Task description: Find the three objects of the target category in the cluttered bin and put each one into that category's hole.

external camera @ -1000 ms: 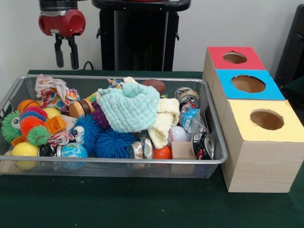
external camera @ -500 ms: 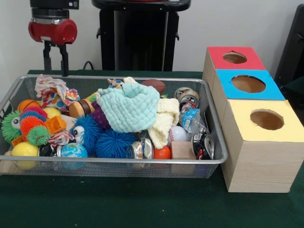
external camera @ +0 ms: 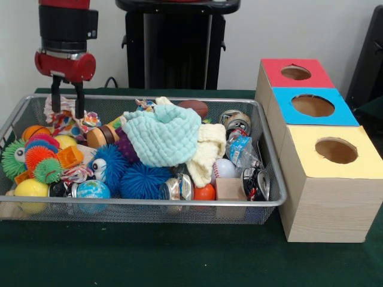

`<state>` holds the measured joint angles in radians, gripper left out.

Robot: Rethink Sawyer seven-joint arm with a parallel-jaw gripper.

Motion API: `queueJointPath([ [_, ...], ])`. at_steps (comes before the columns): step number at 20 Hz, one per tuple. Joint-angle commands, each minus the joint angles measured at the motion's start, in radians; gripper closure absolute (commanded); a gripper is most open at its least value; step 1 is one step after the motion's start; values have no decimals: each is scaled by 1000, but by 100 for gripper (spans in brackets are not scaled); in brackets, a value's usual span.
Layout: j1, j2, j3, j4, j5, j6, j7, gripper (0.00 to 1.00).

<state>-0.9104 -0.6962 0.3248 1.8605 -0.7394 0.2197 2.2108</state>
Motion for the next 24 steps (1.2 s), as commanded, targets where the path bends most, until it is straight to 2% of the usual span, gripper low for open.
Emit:
queueJointPath([
  [1,33,157,-93,-164,-100,-68,19,0],
  [7,47,218,-111,-205,-105,-87,17,0],
  [15,28,243,-109,-229,-109,-78,-23,0],
  [24,43,295,-141,-268,-126,-124,-7,0],
])
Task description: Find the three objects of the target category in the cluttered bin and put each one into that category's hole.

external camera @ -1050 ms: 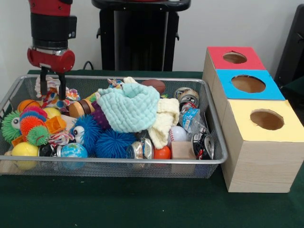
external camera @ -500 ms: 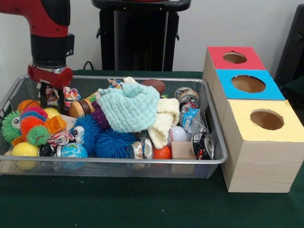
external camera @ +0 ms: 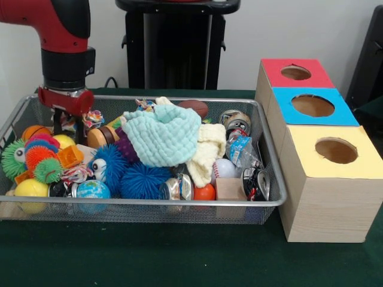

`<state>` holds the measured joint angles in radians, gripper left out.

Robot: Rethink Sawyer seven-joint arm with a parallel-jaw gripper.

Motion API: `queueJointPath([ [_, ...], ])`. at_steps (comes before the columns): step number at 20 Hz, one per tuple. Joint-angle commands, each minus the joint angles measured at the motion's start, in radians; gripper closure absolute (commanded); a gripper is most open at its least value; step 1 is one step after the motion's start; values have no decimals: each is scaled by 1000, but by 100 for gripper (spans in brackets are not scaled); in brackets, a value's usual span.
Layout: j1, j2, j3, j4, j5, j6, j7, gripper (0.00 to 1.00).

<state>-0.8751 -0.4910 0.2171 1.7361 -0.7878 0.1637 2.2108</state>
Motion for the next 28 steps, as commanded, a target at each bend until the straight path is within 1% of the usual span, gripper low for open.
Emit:
queueJointPath([
  [1,3,91,-28,-144,-76,-67,-9,0],
  [5,-25,67,12,-126,-61,-30,-39,0],
  [8,-23,59,15,-120,-56,-29,-36,0],
  [12,-12,79,6,-143,-59,-43,-24,0],
  [16,-33,64,32,-130,-48,-27,-39,0],
  [19,-56,36,65,-110,-34,-1,-62,0],
  [22,-76,2,94,-76,-23,0,-67,0],
  [28,-78,-69,118,-10,19,12,-27,0],
])
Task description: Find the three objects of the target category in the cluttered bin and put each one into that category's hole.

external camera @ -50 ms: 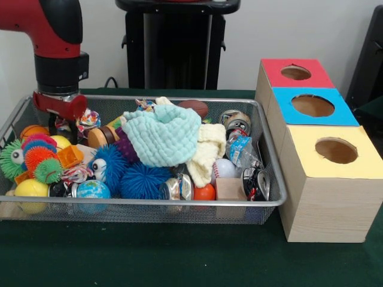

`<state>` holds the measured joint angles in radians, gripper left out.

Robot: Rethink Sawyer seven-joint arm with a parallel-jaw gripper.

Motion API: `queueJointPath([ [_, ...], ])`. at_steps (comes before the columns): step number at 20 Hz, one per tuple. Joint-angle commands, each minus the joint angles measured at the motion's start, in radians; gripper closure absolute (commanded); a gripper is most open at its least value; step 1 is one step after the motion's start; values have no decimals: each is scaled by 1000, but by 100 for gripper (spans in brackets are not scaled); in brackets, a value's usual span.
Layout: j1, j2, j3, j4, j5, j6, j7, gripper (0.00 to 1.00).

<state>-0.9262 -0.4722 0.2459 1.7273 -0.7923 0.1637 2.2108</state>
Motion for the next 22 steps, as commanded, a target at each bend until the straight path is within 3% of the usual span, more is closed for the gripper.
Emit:
queueJointPath([
  [1,-25,-102,94,7,31,20,-25,0],
  [10,13,-84,117,-45,78,29,4,0],
  [22,52,-52,83,-72,83,-21,32,0],
])
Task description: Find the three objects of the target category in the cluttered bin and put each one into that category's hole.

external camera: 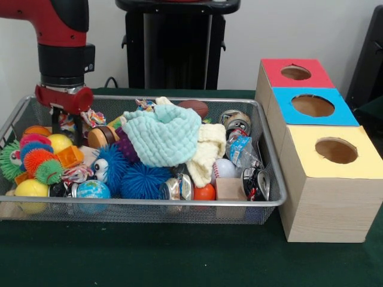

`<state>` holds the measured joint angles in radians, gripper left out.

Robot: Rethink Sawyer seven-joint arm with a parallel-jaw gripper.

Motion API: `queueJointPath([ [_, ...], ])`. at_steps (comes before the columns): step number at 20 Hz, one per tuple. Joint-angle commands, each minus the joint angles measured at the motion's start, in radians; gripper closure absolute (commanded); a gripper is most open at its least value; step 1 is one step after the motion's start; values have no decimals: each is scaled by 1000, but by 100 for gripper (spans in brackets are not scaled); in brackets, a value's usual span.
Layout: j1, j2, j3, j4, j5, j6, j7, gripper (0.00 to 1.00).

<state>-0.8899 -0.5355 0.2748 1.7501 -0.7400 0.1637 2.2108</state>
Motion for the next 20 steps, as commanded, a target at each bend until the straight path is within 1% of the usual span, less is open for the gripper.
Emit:
queueJointPath([
  [1,16,15,54,-98,29,-25,32,0],
  [5,20,33,49,-112,24,-37,36,0],
  [10,19,33,59,-123,26,-25,26,0],
  [16,-6,42,85,-137,23,-11,-2,0],
  [20,-47,61,127,-164,11,18,-59,0],
])
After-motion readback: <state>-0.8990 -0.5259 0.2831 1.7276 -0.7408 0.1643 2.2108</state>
